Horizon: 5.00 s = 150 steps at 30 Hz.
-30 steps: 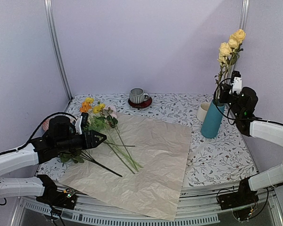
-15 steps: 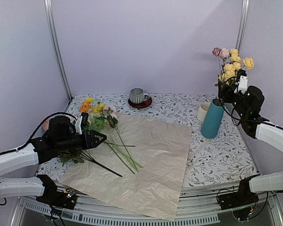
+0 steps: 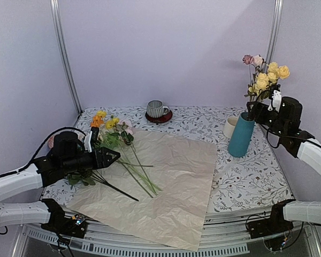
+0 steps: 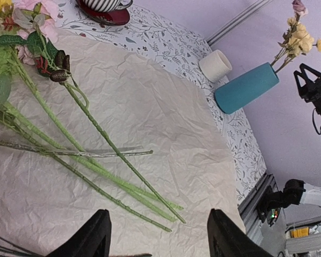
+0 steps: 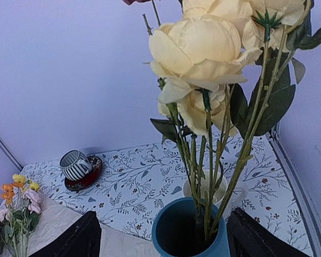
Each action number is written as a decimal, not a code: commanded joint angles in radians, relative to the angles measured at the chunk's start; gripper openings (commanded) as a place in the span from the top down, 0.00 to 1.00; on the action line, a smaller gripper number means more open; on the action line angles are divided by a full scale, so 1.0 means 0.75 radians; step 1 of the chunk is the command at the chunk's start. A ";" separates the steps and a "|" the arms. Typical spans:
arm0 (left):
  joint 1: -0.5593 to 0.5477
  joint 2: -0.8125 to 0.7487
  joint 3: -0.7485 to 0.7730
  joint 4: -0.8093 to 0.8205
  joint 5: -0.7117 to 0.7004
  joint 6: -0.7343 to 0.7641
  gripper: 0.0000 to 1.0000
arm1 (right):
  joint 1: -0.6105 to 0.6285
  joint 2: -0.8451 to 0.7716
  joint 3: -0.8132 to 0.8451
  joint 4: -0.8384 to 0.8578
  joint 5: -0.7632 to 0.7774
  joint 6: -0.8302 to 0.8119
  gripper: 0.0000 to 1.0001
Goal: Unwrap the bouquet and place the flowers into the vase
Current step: Place the fake flower in the vase, then pick up the fake flower from the flattened wrapping paper.
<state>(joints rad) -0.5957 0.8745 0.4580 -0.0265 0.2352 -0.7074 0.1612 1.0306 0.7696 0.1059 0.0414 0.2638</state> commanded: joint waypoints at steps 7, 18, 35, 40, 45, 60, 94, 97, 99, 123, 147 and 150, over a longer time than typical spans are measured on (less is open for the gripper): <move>-0.014 0.004 -0.001 0.021 0.022 0.019 0.36 | 0.008 -0.163 0.157 -0.392 0.016 0.106 0.12; -0.016 0.023 0.001 0.042 0.032 0.007 0.36 | 0.221 -0.175 0.394 -0.496 -0.121 0.060 0.05; -0.018 0.036 0.011 0.038 0.029 0.007 0.36 | 0.713 0.207 0.355 -0.043 -0.212 -0.223 0.02; -0.018 0.040 0.017 0.028 0.015 0.013 0.36 | 0.732 0.353 0.377 0.013 -0.172 -0.223 0.01; -0.018 0.063 0.016 0.035 0.009 0.015 0.36 | 0.731 0.484 0.384 0.034 -0.087 -0.174 0.01; -0.088 0.250 -0.052 0.252 0.023 -0.125 0.36 | 0.730 0.710 0.112 0.450 -0.151 -0.079 0.01; -0.102 0.958 0.275 0.453 -0.353 -0.502 0.55 | 0.740 0.890 0.064 0.605 -0.350 -0.069 0.09; -0.079 1.034 0.329 0.424 -0.329 -0.511 0.56 | 0.740 0.892 0.066 0.601 -0.348 -0.073 0.09; -0.069 1.084 0.366 0.387 -0.326 -0.517 0.56 | 0.741 0.892 0.065 0.601 -0.345 -0.076 0.09; -0.030 1.022 0.453 0.517 -0.124 -0.329 1.00 | 0.745 0.913 0.084 0.587 -0.342 -0.089 0.09; -0.282 0.454 0.119 0.782 0.163 0.147 1.00 | 0.760 0.526 0.023 0.521 -0.410 0.003 0.06; -0.313 0.434 0.094 0.804 0.164 0.186 0.99 | 0.763 0.454 0.042 0.468 -0.492 0.075 0.07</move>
<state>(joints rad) -0.7982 1.2301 0.5518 0.4946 0.3386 -0.6445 0.7231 1.4403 0.7731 0.5156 -0.2539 0.2409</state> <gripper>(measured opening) 0.034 0.939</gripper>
